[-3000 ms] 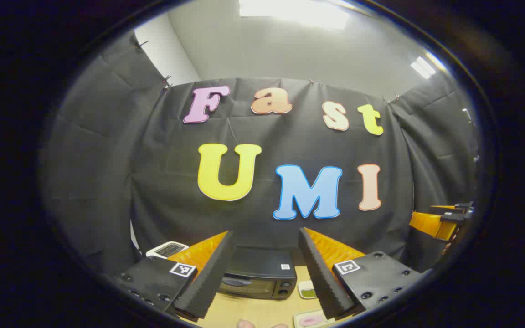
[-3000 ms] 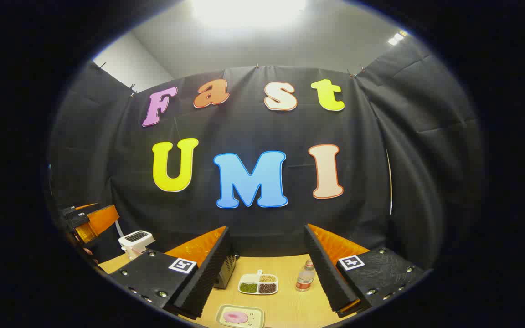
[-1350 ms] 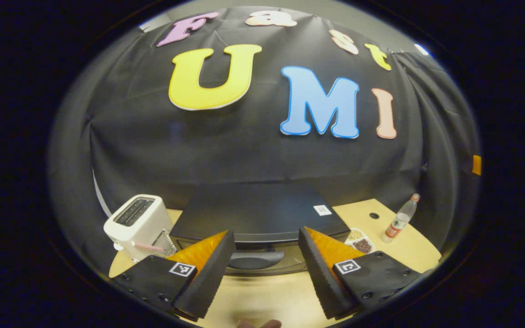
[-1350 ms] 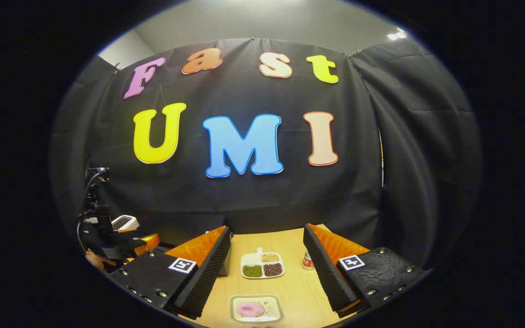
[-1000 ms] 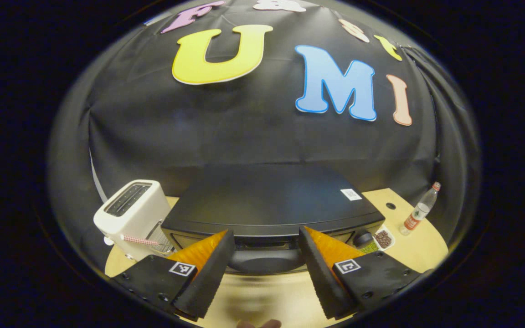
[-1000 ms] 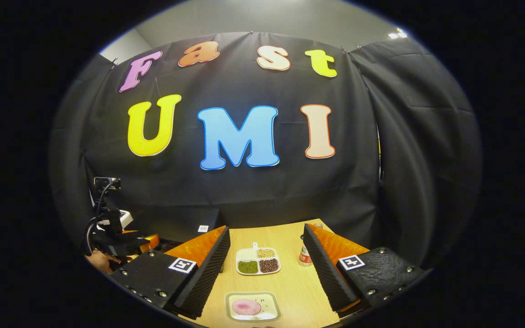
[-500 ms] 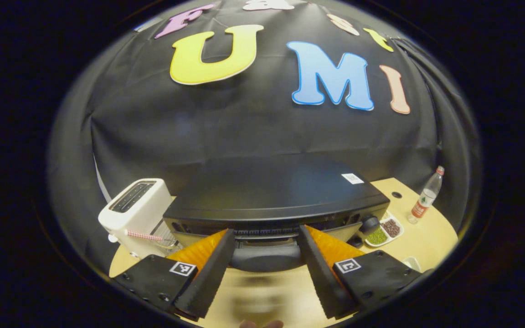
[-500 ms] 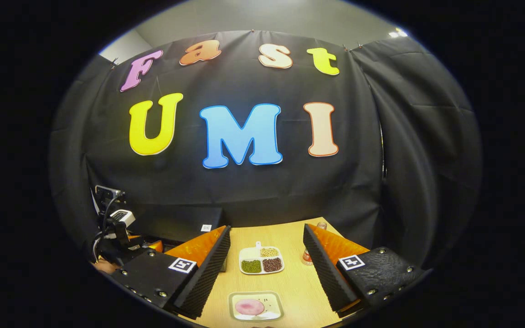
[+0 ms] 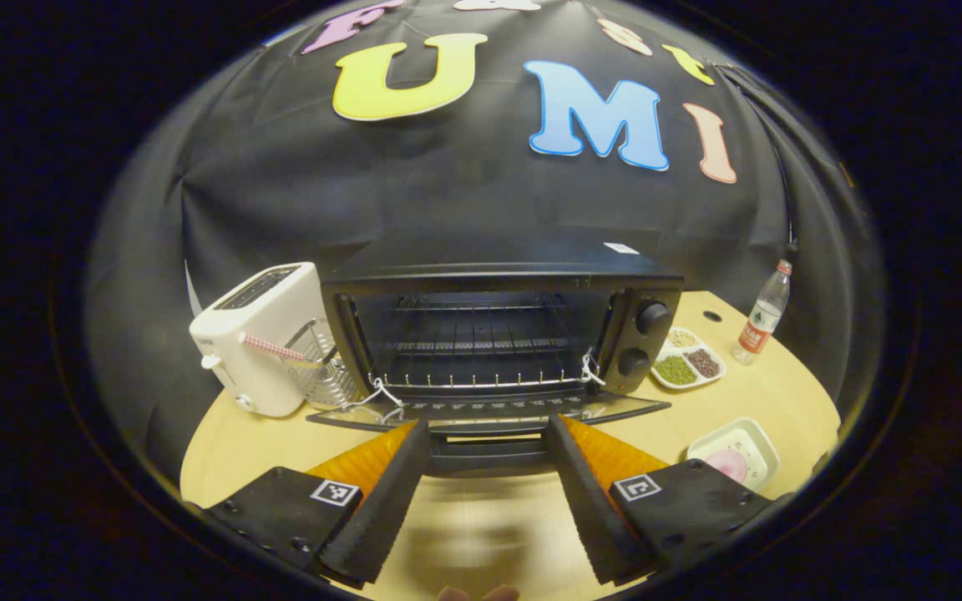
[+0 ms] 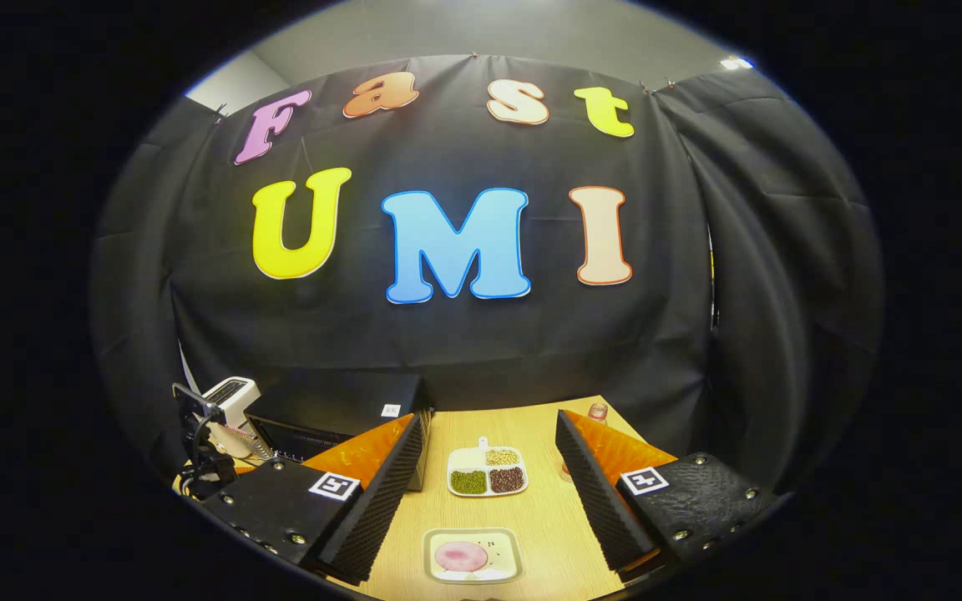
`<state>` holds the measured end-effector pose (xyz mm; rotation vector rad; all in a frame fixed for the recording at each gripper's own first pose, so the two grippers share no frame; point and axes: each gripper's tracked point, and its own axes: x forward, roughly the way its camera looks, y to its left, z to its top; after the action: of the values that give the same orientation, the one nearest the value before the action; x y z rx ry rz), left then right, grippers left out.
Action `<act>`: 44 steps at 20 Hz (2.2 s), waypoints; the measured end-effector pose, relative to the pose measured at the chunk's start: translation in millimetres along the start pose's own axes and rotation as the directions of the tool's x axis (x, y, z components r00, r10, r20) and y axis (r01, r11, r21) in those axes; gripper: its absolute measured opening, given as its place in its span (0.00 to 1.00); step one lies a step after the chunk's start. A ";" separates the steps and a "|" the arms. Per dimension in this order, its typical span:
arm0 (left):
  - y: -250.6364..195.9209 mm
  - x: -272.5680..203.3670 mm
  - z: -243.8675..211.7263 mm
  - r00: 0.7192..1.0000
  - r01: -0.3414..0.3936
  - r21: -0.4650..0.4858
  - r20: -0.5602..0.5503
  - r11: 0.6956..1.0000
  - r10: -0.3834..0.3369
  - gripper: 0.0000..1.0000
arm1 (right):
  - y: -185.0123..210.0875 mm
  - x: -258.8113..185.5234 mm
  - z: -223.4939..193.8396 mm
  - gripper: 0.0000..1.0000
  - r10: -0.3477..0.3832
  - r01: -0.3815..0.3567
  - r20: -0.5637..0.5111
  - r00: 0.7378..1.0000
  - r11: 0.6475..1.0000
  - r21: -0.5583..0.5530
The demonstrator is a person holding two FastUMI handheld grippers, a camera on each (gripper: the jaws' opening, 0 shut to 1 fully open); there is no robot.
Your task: Open the electric oven with the left hand, put the food in, and close the electric oven.
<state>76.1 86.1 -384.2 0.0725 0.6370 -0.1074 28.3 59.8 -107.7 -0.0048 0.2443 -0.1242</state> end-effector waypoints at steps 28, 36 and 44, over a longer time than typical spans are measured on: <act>-17.2 -197.6 185.1 0.880 0.011 -0.047 0.474 0.999 0.012 0.90 | -50.8 52.0 -266.1 0.98 0.118 -0.026 -0.806 0.580 0.992 0.127; 15.1 -225.9 175.0 0.884 -0.027 -0.116 0.461 0.993 0.078 0.90 | -58.2 71.9 -322.1 0.99 0.095 -0.009 -0.879 0.467 0.995 0.103; 38.0 -222.4 159.1 0.901 -0.049 -0.174 0.416 0.984 0.118 0.99 | -68.3 78.2 -342.0 0.80 0.025 -0.033 -0.903 0.430 0.999 0.012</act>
<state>-3.1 125.1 -122.6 -0.0784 0.2012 0.0132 12.6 -14.1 -457.0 0.0638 1.3690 -0.0781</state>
